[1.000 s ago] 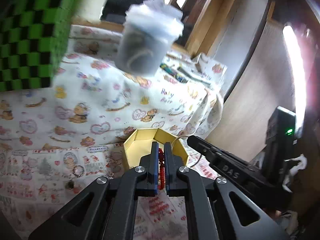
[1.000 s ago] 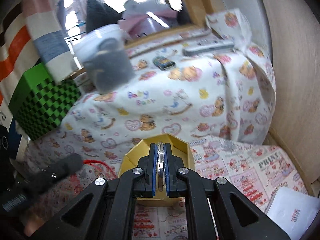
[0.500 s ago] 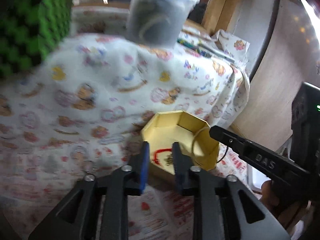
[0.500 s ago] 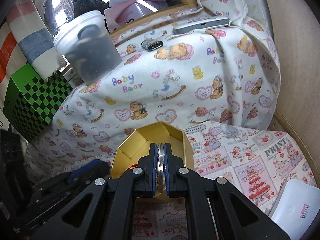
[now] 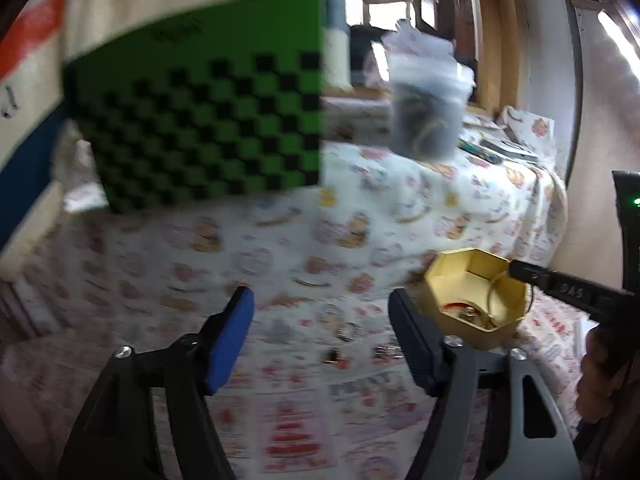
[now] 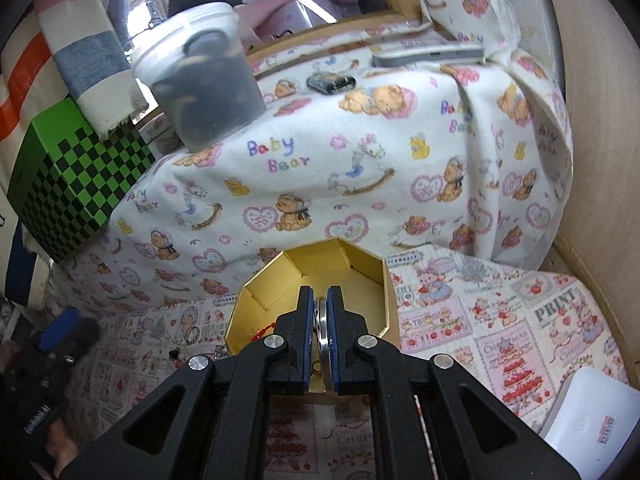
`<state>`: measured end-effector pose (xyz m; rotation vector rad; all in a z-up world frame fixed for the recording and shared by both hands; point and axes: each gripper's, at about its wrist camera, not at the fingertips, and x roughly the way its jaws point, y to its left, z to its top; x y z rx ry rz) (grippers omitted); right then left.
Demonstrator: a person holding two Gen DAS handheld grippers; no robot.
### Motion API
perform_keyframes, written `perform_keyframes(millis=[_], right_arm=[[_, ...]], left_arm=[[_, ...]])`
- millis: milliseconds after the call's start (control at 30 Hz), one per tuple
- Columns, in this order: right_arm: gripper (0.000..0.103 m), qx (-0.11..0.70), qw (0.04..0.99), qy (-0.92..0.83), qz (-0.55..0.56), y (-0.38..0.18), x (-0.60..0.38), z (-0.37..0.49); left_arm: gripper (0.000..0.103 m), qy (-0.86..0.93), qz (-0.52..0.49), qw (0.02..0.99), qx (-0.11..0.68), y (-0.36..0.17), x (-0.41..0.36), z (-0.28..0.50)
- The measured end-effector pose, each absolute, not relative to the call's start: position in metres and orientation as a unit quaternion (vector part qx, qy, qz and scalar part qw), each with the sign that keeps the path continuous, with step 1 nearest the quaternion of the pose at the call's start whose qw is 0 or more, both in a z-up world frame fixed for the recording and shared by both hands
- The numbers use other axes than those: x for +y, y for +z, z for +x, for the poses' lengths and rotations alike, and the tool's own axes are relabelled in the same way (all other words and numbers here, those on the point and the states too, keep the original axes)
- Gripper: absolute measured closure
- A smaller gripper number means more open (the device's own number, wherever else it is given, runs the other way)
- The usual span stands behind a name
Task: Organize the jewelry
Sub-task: 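Carry the silver bangle toward the box with the right tool while the left drops the red bracelet in, then move the open right tool toward the silver chain pieces on the cloth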
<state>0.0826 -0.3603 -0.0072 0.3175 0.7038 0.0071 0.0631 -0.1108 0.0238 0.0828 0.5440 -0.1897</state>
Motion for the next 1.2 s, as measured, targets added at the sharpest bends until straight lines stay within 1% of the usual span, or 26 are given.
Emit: perform_keyframes(millis=[33, 67, 100, 133, 167, 333, 433, 533, 667, 800, 833, 867, 1000, 1067, 1200], right_arm=[[0.088, 0.336, 0.929, -0.001, 0.157, -0.005, -0.360, 0.081], [0.074, 0.329, 0.931, 0.004, 0.161, -0.003, -0.360, 0.079], [0.068, 0.323, 0.932, 0.008, 0.163, -0.001, -0.360, 0.077], [0.063, 0.317, 0.934, 0.010, 0.164, 0.002, -0.360, 0.075], [0.063, 0.309, 0.937, 0.010, 0.161, 0.005, -0.359, 0.073], [0.062, 0.287, 0.947, 0.024, 0.144, 0.017, -0.349, 0.064], [0.054, 0.277, 0.953, 0.028, 0.121, 0.021, -0.338, 0.060], [0.051, 0.273, 0.955, 0.036, 0.107, 0.023, -0.329, 0.057], [0.043, 0.270, 0.958, 0.039, 0.092, 0.023, -0.320, 0.054], [0.039, 0.266, 0.959, 0.041, 0.084, 0.023, -0.315, 0.052], [0.037, 0.265, 0.960, 0.042, 0.083, 0.024, -0.314, 0.052], [0.033, 0.263, 0.960, 0.044, 0.083, 0.024, -0.313, 0.051], [0.026, 0.258, 0.962, 0.048, 0.080, 0.025, -0.310, 0.049], [0.018, 0.254, 0.963, 0.049, 0.080, 0.025, -0.309, 0.048], [0.017, 0.248, 0.965, 0.043, 0.069, 0.026, -0.306, 0.046]], left_arm=[[0.025, -0.088, 0.045, 0.960, 0.261, 0.026, -0.107, 0.060], [0.018, -0.082, 0.048, 0.963, 0.253, 0.028, -0.103, 0.057], [0.015, -0.076, 0.049, 0.965, 0.247, 0.030, -0.100, 0.055], [0.010, -0.070, 0.049, 0.966, 0.242, 0.031, -0.095, 0.052], [0.008, -0.065, 0.046, 0.968, 0.238, 0.033, -0.090, 0.049], [0.004, -0.066, 0.024, 0.971, 0.230, 0.030, -0.076, 0.043], [0.002, -0.070, 0.014, 0.967, 0.245, 0.025, -0.076, 0.046], [0.002, -0.072, 0.002, 0.964, 0.256, 0.019, -0.076, 0.048], [0.001, -0.079, -0.003, 0.963, 0.256, 0.018, -0.076, 0.047], [0.001, -0.077, -0.021, 0.963, 0.256, 0.018, -0.070, 0.046], [0.001, -0.074, -0.023, 0.964, 0.253, 0.018, -0.069, 0.045], [0.001, -0.073, -0.026, 0.964, 0.253, 0.018, -0.067, 0.045], [0.001, -0.078, -0.042, 0.960, 0.267, 0.018, -0.061, 0.049], [0.001, -0.075, -0.044, 0.962, 0.260, 0.018, -0.058, 0.048], [0.001, -0.077, -0.042, 0.964, 0.252, 0.022, -0.056, 0.045]])
